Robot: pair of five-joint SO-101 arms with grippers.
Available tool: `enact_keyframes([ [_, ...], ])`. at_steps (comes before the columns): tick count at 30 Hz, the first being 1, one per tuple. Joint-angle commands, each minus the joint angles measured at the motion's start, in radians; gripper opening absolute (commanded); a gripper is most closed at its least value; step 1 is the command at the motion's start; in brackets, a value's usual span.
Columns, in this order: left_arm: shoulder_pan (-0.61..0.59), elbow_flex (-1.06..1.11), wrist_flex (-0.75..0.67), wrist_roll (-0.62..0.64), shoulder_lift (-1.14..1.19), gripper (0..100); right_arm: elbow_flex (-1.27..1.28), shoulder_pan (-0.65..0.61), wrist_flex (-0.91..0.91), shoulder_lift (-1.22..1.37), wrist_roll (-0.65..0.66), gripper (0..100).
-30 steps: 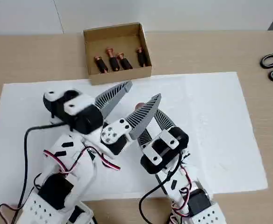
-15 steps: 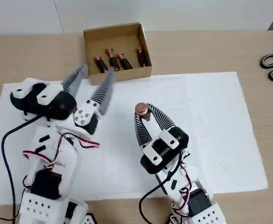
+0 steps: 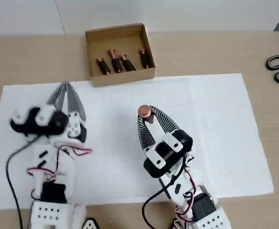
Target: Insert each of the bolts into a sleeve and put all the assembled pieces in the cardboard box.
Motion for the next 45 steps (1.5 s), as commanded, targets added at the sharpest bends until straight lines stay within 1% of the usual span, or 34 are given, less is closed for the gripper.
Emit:
enact_keyframes([
  [1,-0.005,0.150,-0.031,-0.063,-0.172,1,0.008,0.007,0.018,-0.015,0.005,0.4],
  [2,-0.008,0.162,-0.011,-0.069,-0.212,1,0.008,0.007,0.031,-0.015,0.005,0.4],
  [5,-0.014,0.154,0.135,-0.074,-0.311,1,0.008,0.008,0.053,-0.015,0.005,0.4],
  [9,-0.017,0.154,0.453,-0.077,-0.342,1,0.008,0.008,0.050,-0.016,0.005,0.4],
  [10,-0.015,0.154,0.503,-0.072,-0.344,1,0.008,0.012,0.053,-0.016,0.005,0.4],
  [12,-0.015,0.154,0.551,-0.071,-0.344,1,0.003,0.039,0.053,-0.016,-0.008,0.4],
  [15,-0.015,0.154,0.611,-0.071,-0.344,1,-0.002,0.119,0.076,-0.008,-0.133,0.4],
  [19,-0.017,0.154,0.729,-0.071,-0.344,1,-0.069,0.226,0.174,-0.008,-0.310,0.4],
  [22,-0.018,0.154,0.835,-0.071,-0.344,1,-0.160,0.236,0.288,-0.007,-0.330,0.4],
  [23,-0.017,0.154,0.852,-0.071,-0.344,1,-0.190,0.236,0.321,-0.007,-0.330,0.4],
  [29,-0.015,0.153,0.853,-0.071,-0.345,1,-0.288,0.240,0.515,-0.005,-0.327,0.4],
  [33,-0.015,0.153,0.853,-0.071,-0.345,1,-0.350,0.252,0.556,-0.005,-0.327,0.4],
  [35,-0.015,0.153,0.853,-0.071,-0.345,1,-0.364,0.288,0.556,-0.005,-0.315,0.4],
  [39,-0.017,0.153,0.855,-0.071,-0.345,1,-0.367,0.390,0.556,-0.005,-0.203,0.3],
  [42,-0.020,0.153,0.855,-0.071,-0.345,1,-0.370,0.444,0.573,-0.005,-0.196,0.3],
  [45,-0.020,0.153,0.855,-0.071,-0.345,1,-0.370,0.449,0.656,-0.005,-0.207,0.3],
])
